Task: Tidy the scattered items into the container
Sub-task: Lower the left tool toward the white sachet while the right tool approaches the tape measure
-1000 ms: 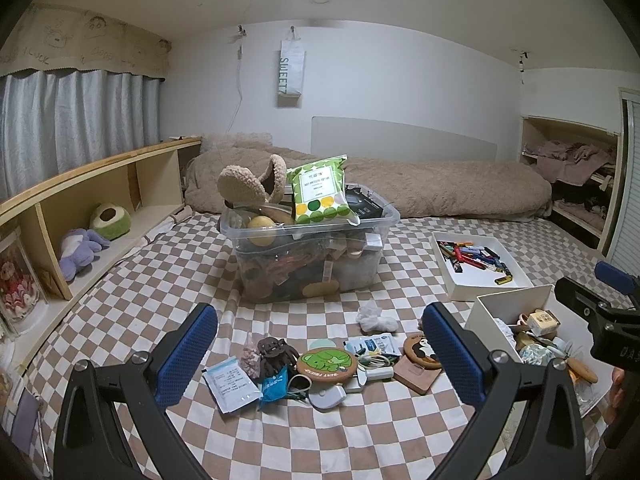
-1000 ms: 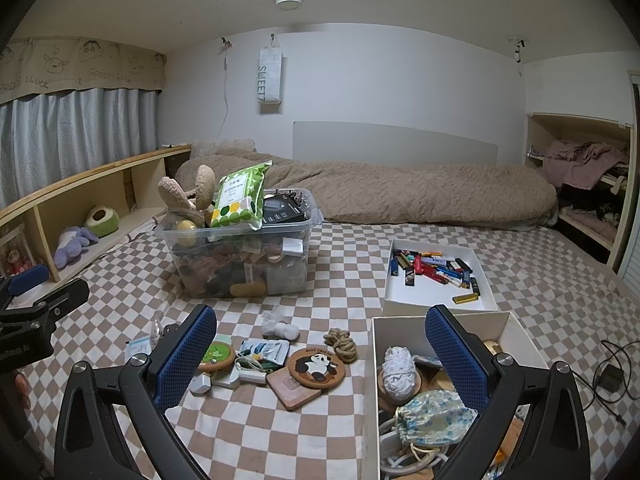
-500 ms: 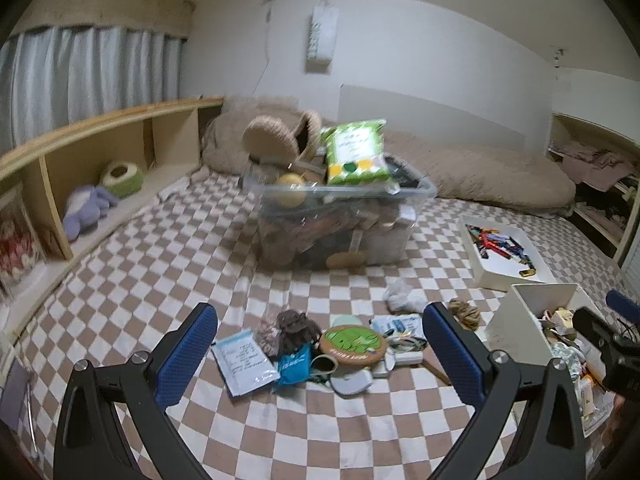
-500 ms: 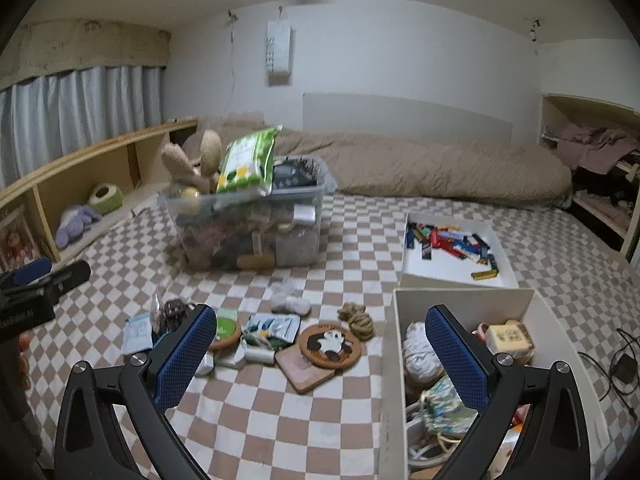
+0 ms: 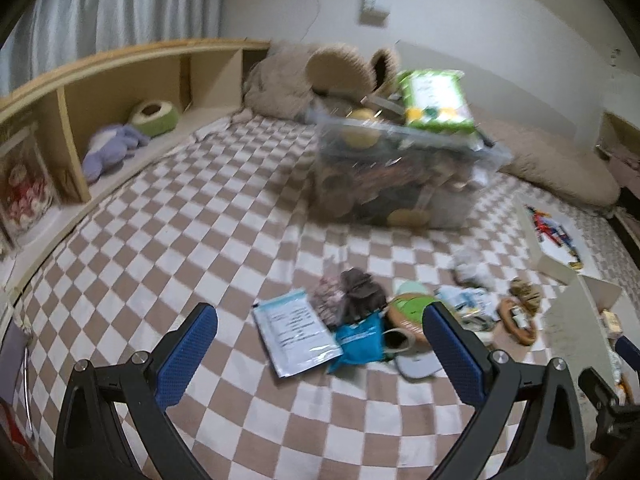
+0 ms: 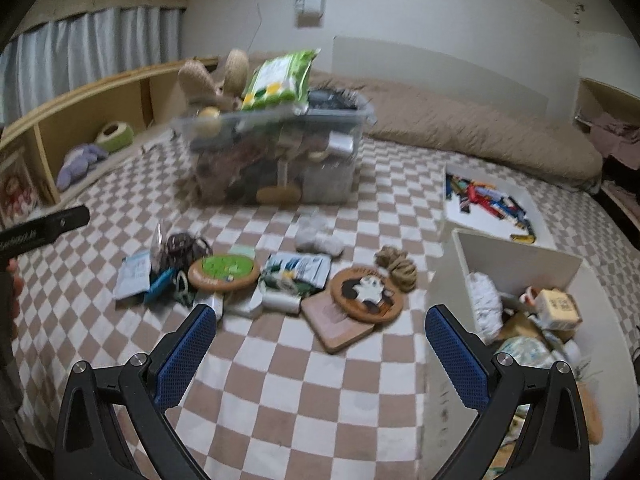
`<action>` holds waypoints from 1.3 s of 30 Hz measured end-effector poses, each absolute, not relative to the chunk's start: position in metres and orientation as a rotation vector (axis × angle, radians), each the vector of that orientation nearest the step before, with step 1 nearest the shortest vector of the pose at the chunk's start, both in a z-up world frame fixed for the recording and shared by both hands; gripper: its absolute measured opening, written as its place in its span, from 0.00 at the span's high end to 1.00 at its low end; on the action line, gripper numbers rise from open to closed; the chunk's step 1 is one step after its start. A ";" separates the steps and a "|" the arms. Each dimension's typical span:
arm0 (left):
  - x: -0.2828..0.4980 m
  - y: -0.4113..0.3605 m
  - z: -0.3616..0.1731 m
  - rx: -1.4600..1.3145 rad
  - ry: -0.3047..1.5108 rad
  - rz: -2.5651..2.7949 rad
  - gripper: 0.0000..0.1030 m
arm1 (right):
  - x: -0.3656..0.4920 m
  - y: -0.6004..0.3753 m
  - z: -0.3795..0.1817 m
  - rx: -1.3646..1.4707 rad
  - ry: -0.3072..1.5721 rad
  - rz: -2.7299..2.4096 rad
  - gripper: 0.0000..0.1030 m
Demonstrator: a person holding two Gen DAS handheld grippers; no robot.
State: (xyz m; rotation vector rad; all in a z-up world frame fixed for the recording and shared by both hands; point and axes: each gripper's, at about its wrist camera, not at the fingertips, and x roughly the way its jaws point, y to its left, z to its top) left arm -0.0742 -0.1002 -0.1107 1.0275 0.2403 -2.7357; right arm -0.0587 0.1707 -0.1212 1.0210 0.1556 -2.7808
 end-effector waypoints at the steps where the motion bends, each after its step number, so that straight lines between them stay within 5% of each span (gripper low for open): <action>1: -0.076 -0.103 -0.115 1.040 0.238 -2.718 0.00 | -0.060 0.168 -0.127 1.040 0.162 -2.775 0.00; 32: -0.152 -0.140 -0.235 1.466 0.471 -2.433 0.00 | -0.059 0.104 -0.254 1.374 0.273 -2.421 0.00; 39: -0.153 -0.132 -0.242 1.478 0.336 -2.430 0.00 | -0.055 0.105 -0.259 1.331 0.291 -2.436 0.00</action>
